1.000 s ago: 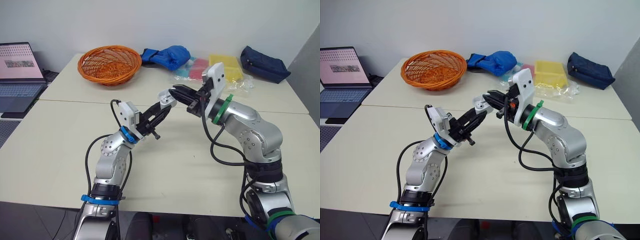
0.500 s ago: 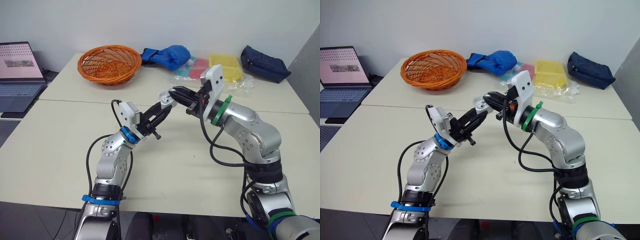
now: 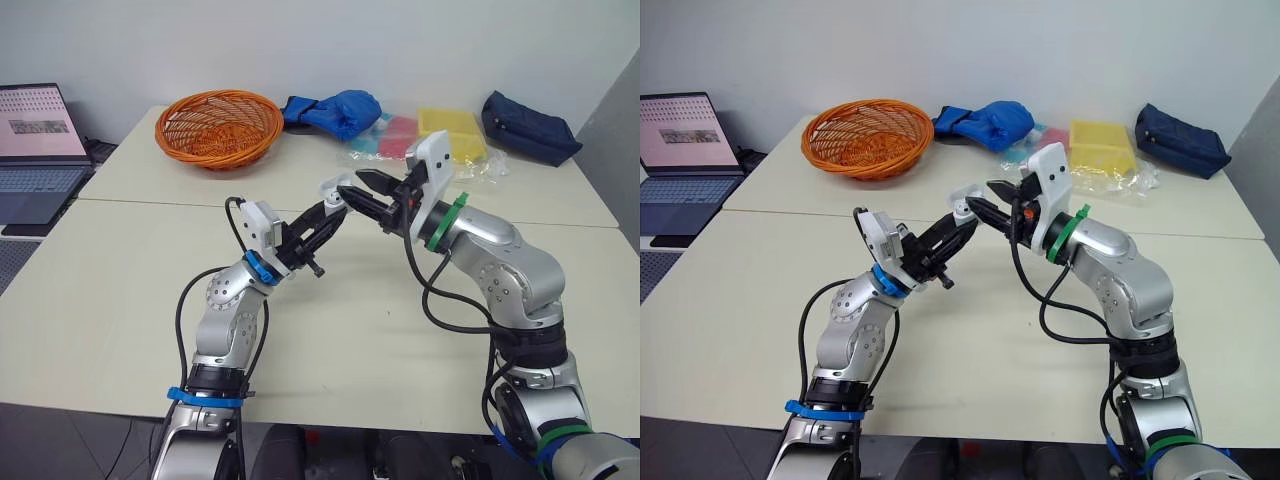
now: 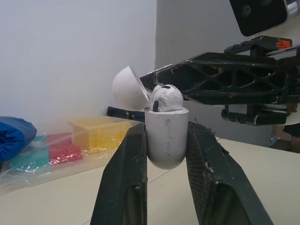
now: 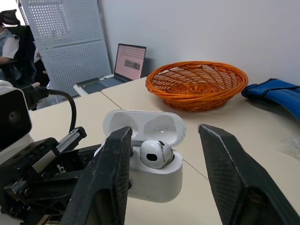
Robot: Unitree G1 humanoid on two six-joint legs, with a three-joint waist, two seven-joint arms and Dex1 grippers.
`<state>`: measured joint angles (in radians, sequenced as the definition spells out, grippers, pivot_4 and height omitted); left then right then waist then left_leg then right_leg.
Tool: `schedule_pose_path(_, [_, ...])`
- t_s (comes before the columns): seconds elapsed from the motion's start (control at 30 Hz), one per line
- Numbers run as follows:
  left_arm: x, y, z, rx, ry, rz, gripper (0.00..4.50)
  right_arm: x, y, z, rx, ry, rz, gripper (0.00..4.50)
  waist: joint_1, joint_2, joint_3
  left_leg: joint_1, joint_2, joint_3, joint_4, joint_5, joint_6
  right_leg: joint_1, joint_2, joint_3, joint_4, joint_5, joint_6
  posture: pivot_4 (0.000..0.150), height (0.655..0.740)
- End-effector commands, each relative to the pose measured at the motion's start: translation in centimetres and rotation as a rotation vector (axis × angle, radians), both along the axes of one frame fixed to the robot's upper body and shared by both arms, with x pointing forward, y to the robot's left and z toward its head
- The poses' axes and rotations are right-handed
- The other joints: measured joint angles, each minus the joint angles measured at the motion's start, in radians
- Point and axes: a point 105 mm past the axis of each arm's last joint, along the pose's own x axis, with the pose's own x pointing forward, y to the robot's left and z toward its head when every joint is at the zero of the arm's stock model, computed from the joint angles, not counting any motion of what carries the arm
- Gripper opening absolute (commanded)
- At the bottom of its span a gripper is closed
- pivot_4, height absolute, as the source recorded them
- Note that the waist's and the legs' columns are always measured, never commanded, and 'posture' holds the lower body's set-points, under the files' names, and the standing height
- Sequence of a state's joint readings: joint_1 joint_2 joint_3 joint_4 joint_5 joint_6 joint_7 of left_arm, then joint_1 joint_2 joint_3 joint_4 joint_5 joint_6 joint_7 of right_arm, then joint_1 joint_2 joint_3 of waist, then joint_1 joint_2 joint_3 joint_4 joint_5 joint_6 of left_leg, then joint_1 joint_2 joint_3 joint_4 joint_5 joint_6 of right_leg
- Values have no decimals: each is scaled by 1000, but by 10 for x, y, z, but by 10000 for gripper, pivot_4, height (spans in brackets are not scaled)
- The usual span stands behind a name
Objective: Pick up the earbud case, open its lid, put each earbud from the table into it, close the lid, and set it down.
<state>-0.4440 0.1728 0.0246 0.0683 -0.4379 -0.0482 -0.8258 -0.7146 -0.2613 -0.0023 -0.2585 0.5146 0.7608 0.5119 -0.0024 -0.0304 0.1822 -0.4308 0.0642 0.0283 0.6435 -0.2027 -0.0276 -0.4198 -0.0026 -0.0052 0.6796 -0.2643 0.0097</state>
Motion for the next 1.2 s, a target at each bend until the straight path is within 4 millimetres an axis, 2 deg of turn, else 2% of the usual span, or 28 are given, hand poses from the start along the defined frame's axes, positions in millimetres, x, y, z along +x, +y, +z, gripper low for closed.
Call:
schedule_pose_path(0.03, [-5, -3, 12, -11, -52, -24, 7674, -13, -13, 35, 144, -47, 64, 23259, 0, 0, 0, 0, 0, 0, 0, 0, 0, 0, 0, 0, 0, 0, 0, 1500, 7400])
schedule_pose_path(0.1, [-5, -3, 11, -10, -50, -24, 7674, -15, -15, 38, 160, -32, 82, 23259, 0, 0, 0, 0, 0, 0, 0, 0, 0, 0, 0, 0, 0, 0, 0, 1500, 7400])
schedule_pose_path(0.23, [-4, -4, 11, -6, -52, -32, 7674, -25, -26, 59, 191, 32, 208, 23259, 0, 0, 0, 0, 0, 0, 0, 0, 0, 0, 0, 0, 0, 0, 0, 1500, 7400])
schedule_pose_path(0.37, [-10, -11, 9, 6, -48, -107, 7674, 7, -51, 54, 33, 37, 42, 23259, 1, 0, 0, 0, 0, 0, 0, 0, 0, 0, 0, 0, 0, 0, 0, 1500, 7400])
schedule_pose_path(0.43, [-12, -13, 8, 16, -60, -121, 7674, 21, -56, 37, -91, 52, 5, 19575, 0, 0, 0, 0, 0, 0, 0, 0, 0, 0, 0, 0, -1, 0, 0, 1500, 7400])
schedule_pose_path(0.5, [-13, -16, 7, 24, -65, -134, 7674, 34, -55, 14, -232, 89, 1, 13804, -1, 0, 0, 0, 0, 1, 0, 0, 0, 0, 0, 1, -1, 0, 0, 1500, 7400])
schedule_pose_path(0.6, [-16, -18, 7, 40, -76, -149, 7674, 48, -42, 11, -252, 109, 10, 2583, -10, 1, 1, 0, 0, 2, 0, 0, 0, -2, 1, 3, 0, 0, 0, 1500, 7400])
schedule_pose_path(0.63, [-16, -19, 7, 40, -75, -151, 7674, 51, -34, 13, -245, 112, 22, 517, -14, 2, 1, 0, 0, 2, -1, 0, 0, -2, 1, 3, 0, 0, 0, 1500, 7400])
schedule_pose_path(0.7, [-16, -18, 6, 40, -71, -150, 7674, 50, -18, 16, -230, 103, 62, 517, -22, 2, 1, -1, 1, 2, -1, 0, 0, -3, 2, 4, 0, 0, 0, 1500, 7400])
schedule_pose_path(0.77, [-16, -19, 6, 41, -70, -151, 7674, 48, -10, 17, -218, 108, 89, 517, -23, 2, 1, -1, 1, 2, -2, 0, 0, -3, 2, 3, 0, 0, 0, 1500, 7400])
schedule_pose_path(0.9, [-18, -19, 4, 52, -67, -155, 7674, 30, 11, 29, -170, 108, 220, 517, -21, 2, 1, -1, 0, 1, -2, 0, 0, -3, 1, 2, 0, 0, 0, 1500, 7400])
schedule_pose_path(0.97, [-18, -18, 4, 59, -64, -149, 7674, 17, 11, 32, -194, 110, 287, 517, -17, 2, 1, -2, 0, 2, -2, 0, 0, -3, 0, 2, -1, 0, 0, 1500, 7400])
schedule_pose_path(1.07, [-17, -16, 3, 61, -63, -139, 7674, 10, 6, 31, -235, 109, 307, 517, -12, 2, 1, -2, 0, 1, -1, 0, 0, -2, 0, 2, -1, 0, 0, 1500, 7400])
schedule_pose_path(1.2, [-14, -15, 5, 49, -58, -122, 7674, -4, 0, 23, -322, 105, 333, 517, -10, 2, 1, -2, 0, 1, -1, 0, 0, -2, 0, 1, -1, 0, 0, 1500, 7400])
